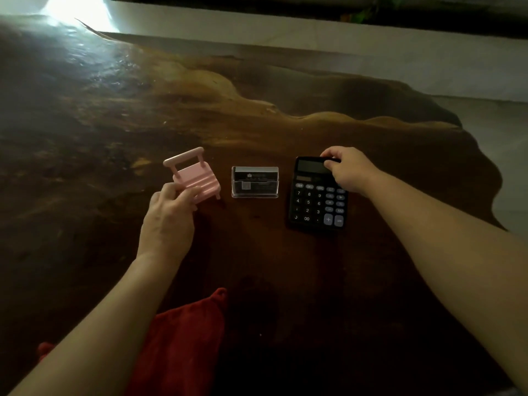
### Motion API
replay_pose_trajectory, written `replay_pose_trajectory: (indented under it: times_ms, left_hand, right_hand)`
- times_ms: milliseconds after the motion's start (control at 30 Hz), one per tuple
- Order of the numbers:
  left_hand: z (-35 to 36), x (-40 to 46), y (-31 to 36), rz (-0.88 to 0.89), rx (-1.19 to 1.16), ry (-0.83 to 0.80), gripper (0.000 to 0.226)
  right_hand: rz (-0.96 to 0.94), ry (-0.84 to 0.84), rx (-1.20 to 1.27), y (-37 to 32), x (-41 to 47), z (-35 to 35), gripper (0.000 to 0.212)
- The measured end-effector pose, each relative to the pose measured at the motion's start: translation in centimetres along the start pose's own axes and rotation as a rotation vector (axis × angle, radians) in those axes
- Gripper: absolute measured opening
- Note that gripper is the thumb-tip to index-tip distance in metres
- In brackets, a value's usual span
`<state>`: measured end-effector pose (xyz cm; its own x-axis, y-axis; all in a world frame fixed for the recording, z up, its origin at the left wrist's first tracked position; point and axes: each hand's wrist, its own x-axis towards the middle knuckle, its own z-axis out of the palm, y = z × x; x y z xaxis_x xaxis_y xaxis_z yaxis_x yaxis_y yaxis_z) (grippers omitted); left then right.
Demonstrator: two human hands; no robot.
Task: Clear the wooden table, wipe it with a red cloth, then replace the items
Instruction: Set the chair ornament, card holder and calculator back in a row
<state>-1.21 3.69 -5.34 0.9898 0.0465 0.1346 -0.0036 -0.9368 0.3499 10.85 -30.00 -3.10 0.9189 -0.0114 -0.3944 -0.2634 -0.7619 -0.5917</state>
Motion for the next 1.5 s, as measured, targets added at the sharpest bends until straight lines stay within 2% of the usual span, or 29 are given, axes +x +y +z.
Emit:
replay_pose_trajectory:
  times_ms: [600, 767, 867, 967, 1100, 1333, 1500]
  left_hand:
    - [-0.4, 0.6, -1.7, -0.006, -0.059, 0.008, 0.034]
    - [-1.0, -1.1, -2.4, -0.046, -0.013, -0.054, 0.065]
    - [-1.8, -2.5, -3.0, -0.087, 0.053, -0.119, 0.079]
    - [-2.8, -4.3, -4.0, -0.118, 0.085, -0.17, 0.087]
    - [-4.5, -7.1, -5.4, -0.109, 0.084, -0.246, 0.086]
    - [-8.3, -12.1, -7.5, -0.146, 0.028, -0.284, 0.077]
    - [-11.1, -15.7, -11.0, -0.33, -0.013, -0.296, 0.079]
  right_hand:
    - [0.025, 0.001, -0.048, -0.4, 1.3, 1.9, 0.022]
    - [0.029, 0.04, -0.037, -0.3, 0.7, 2.2, 0.023]
    - [0.021, 0.056, -0.067, -0.5, -0.3, 1.6, 0.036]
    - [-0.017, 0.149, -0.116, -1.1, -2.4, 1.0, 0.051]
    - [-0.119, 0.242, -0.169, -2.4, -6.9, 1.7, 0.054]
    - [-0.207, 0.167, -0.077, -5.8, -16.6, 7.0, 0.05]
    - [-0.207, 0.114, -0.046, -8.0, -23.1, 12.4, 0.048]
